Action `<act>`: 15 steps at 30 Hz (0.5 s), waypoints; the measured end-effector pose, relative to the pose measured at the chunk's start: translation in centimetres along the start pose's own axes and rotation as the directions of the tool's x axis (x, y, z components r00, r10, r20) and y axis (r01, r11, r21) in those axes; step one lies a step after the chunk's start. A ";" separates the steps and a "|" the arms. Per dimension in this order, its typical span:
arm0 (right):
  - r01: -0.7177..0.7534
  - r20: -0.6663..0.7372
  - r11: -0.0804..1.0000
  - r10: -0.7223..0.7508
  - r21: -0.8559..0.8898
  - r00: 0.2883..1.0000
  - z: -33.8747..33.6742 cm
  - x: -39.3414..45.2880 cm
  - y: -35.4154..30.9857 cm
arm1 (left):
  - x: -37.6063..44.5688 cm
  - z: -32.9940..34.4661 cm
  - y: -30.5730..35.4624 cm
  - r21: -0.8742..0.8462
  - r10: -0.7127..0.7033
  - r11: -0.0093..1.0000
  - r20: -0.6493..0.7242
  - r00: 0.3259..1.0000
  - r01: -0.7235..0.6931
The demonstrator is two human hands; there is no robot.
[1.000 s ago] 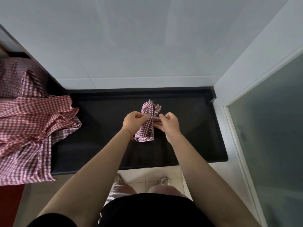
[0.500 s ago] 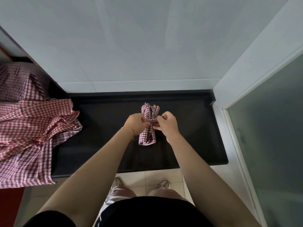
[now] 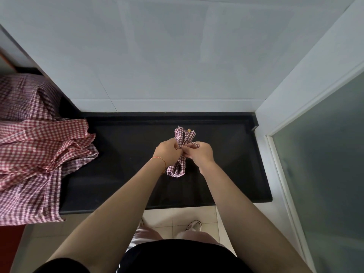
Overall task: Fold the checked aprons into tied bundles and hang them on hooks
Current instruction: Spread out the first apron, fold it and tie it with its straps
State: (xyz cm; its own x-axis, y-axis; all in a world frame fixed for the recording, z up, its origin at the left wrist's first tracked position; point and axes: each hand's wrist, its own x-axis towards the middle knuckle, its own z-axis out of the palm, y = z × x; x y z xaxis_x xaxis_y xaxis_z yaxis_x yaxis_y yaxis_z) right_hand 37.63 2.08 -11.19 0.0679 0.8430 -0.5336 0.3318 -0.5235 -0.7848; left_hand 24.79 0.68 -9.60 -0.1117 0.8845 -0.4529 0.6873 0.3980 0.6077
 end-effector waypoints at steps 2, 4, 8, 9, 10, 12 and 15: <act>0.006 -0.008 0.999 -0.006 0.040 1.000 0.0 0.1 0.2 | 0.0 0.0 0.0 -0.046 -0.025 0.999 -0.018 1.000 0.024; 0.006 -0.021 0.998 -0.004 0.066 1.000 -0.1 0.2 0.4 | 0.3 0.0 -0.2 -0.141 -0.070 0.988 -0.013 0.997 0.068; -0.092 -0.010 0.974 0.096 0.208 0.995 -0.2 0.4 0.8 | 0.7 0.2 -1.4 -0.509 -0.236 0.826 0.074 0.969 0.240; -0.100 -0.013 0.971 0.106 0.216 0.994 -0.2 0.4 0.9 | 0.6 0.2 -1.6 -0.567 -0.252 0.780 0.105 0.962 0.266; -0.097 -0.017 0.973 0.103 0.208 0.995 -0.3 0.6 0.9 | 0.6 0.2 -1.7 -0.584 -0.248 0.764 0.125 0.961 0.274; -0.065 -0.009 0.982 0.068 0.180 0.998 -0.6 0.6 0.5 | 0.7 -0.2 -1.8 -0.411 -0.185 0.883 0.137 0.973 0.225; 0.017 0.043 0.994 -0.022 0.105 0.999 -1.2 0.6 -0.4 | 0.4 -1.7 -0.6 0.259 -0.013 0.966 0.128 0.992 -0.021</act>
State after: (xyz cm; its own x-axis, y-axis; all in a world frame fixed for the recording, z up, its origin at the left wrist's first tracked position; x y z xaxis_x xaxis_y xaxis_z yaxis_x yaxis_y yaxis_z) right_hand 38.68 2.96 -10.83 0.0202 0.8481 -0.5295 0.2322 -0.5191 -0.8226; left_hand 23.10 1.18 -8.97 -0.0282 0.8409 -0.5405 0.8521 0.3030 0.4269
